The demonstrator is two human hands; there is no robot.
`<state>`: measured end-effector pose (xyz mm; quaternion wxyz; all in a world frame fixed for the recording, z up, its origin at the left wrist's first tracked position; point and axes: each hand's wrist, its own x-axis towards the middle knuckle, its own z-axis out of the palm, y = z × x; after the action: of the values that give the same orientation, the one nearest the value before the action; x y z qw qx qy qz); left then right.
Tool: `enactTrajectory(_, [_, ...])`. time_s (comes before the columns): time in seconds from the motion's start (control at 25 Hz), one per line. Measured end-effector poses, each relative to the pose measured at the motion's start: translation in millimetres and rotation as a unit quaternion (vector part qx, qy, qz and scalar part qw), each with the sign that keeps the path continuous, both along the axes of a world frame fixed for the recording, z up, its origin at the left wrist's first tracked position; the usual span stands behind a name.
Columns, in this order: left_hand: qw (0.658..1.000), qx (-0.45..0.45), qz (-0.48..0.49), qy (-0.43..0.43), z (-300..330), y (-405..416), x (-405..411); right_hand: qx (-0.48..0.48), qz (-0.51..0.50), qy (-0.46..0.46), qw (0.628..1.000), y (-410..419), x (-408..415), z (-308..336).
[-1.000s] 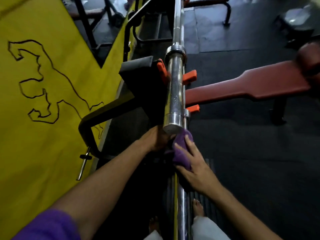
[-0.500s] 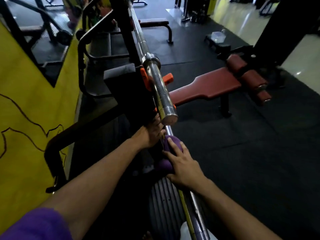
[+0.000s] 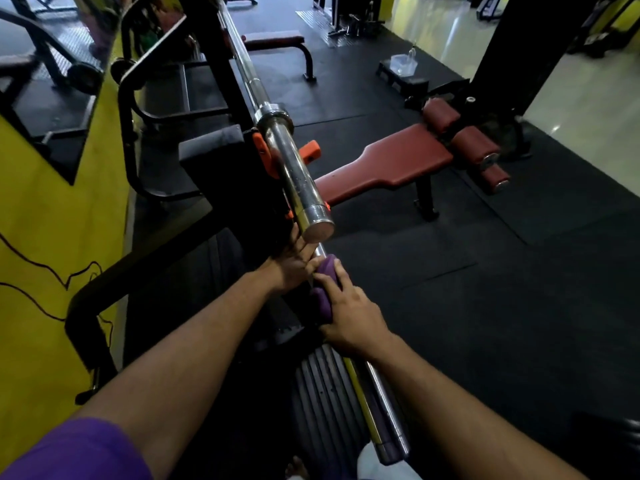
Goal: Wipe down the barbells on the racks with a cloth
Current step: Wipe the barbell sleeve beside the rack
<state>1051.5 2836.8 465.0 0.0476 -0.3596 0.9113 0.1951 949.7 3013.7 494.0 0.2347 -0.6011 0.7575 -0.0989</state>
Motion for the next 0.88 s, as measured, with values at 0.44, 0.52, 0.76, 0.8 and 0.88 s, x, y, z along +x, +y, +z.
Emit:
enactTrajectory(0.44, [0.999,0.003,0.007,0.053,-1.8,1.1,-0.3,0.034,-0.083,-0.002,0.996,49.7,6.9,-4.6])
enactTrajectory(0.52, [0.999,0.024,0.012,0.045,-6.3,-0.9,-1.7,0.029,-0.095,-0.018,0.995,11.5,3.2,-1.3])
enactTrajectory(0.76, [0.999,-0.004,0.018,0.040,-9.8,0.0,-1.7,0.061,-0.071,-0.022,0.995,95.3,11.8,-0.9])
enactTrajectory(0.8, [0.999,-0.008,0.019,0.049,-10.8,0.5,-1.7,0.068,-0.080,-0.034,0.994,118.1,14.5,0.2])
enactTrajectory(0.88, [0.998,-0.012,0.021,0.058,-10.8,2.8,-1.2,0.070,-0.094,-0.035,0.992,143.7,18.6,-1.7])
